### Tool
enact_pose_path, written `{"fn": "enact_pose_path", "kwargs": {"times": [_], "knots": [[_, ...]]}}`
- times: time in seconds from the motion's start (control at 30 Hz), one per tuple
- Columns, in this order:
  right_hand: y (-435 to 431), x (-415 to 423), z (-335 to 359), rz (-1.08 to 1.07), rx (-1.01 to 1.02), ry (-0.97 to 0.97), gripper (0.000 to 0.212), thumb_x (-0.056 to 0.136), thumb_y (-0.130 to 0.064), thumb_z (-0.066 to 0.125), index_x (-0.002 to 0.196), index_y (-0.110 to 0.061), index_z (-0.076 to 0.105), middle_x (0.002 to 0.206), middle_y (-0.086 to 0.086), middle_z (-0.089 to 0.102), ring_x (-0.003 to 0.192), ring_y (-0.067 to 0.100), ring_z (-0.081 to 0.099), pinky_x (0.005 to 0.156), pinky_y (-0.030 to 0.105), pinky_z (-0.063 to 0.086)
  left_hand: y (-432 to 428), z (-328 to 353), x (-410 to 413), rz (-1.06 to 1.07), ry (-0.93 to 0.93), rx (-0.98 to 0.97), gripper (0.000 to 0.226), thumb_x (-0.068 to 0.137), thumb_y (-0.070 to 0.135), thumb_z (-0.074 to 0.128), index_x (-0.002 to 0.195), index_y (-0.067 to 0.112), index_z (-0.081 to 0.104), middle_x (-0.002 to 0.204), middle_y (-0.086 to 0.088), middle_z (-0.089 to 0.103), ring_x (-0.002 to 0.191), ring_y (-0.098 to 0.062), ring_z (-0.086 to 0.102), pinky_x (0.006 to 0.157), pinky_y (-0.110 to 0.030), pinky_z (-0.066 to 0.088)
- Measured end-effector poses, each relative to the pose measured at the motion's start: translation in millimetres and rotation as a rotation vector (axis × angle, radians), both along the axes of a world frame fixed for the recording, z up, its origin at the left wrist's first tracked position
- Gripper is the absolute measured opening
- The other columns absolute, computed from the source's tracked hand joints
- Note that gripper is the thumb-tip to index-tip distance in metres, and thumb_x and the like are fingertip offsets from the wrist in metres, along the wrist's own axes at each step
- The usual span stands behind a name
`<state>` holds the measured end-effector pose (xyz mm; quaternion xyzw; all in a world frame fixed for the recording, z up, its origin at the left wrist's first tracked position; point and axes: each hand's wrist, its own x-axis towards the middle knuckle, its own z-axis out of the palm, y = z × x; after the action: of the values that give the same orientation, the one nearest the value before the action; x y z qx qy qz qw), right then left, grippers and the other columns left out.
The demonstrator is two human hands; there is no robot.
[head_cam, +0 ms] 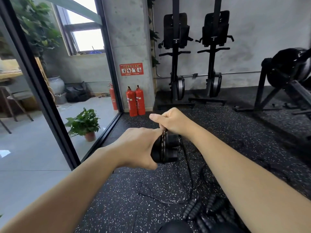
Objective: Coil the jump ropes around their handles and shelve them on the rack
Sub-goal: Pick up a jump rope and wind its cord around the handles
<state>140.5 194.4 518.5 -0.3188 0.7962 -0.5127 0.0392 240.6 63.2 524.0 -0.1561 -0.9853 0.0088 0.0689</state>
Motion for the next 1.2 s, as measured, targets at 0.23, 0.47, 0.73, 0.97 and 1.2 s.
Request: {"fn": "enact_pose_path", "kwargs": {"times": [0.23, 0.47, 0.73, 0.97, 1.2], "knots": [[-1, 3, -51, 0.17, -0.394, -0.616, 0.036, 0.099, -0.018, 0.045, 0.065, -0.017, 0.056, 0.057, -0.005, 0.055, 0.053, 0.01, 0.05, 0.053, 0.022, 0.037, -1, -12, -3, 0.054, -0.057, 0.363, 0.042, 0.06, 0.027, 0.078, 0.083, 0.034, 0.043, 0.074, 0.008, 0.059, 0.069, -0.014, 0.058, 0.059, -0.028, 0.046], [-16, 22, -82, -0.171, -0.403, -0.478, 0.035, 0.094, -0.014, 0.049, 0.059, -0.011, 0.047, 0.039, -0.005, 0.041, 0.037, 0.009, 0.03, 0.039, 0.019, 0.02, -11, -33, -25, 0.265, -0.078, 0.673, 0.032, 0.058, 0.018, 0.079, 0.081, 0.014, 0.057, 0.068, 0.005, 0.061, 0.055, -0.011, 0.054, 0.052, -0.027, 0.048], [-14, 32, -83, -0.101, -0.355, -0.316, 0.03, 0.086, -0.026, 0.056, 0.061, -0.01, 0.055, 0.056, 0.007, 0.045, 0.045, 0.012, 0.03, 0.047, 0.029, 0.021, -29, -51, -43, 0.459, -0.08, 0.727, 0.034, 0.056, 0.029, 0.084, 0.074, 0.013, 0.061, 0.066, 0.0, 0.065, 0.058, -0.016, 0.06, 0.057, -0.032, 0.051], [-19, 26, -89, -0.179, -0.297, -0.193, 0.061, 0.084, -0.05, 0.065, 0.08, 0.011, 0.064, 0.058, 0.007, 0.054, 0.054, 0.014, 0.041, 0.052, 0.031, 0.031, -21, -51, -46, 0.538, -0.11, 0.66, 0.044, 0.046, 0.045, 0.069, 0.079, 0.018, 0.057, 0.07, 0.003, 0.067, 0.064, -0.017, 0.066, 0.058, -0.028, 0.051], [-23, 23, -88, -0.215, -0.42, -0.252, 0.035, 0.091, -0.036, 0.062, 0.079, -0.005, 0.072, 0.078, 0.014, 0.074, 0.07, 0.025, 0.067, 0.069, 0.045, 0.054, -8, -52, -33, 0.625, -0.034, 0.576, 0.063, 0.057, 0.061, 0.074, 0.102, 0.026, 0.048, 0.093, 0.009, 0.061, 0.088, -0.017, 0.063, 0.082, -0.039, 0.054]]}}
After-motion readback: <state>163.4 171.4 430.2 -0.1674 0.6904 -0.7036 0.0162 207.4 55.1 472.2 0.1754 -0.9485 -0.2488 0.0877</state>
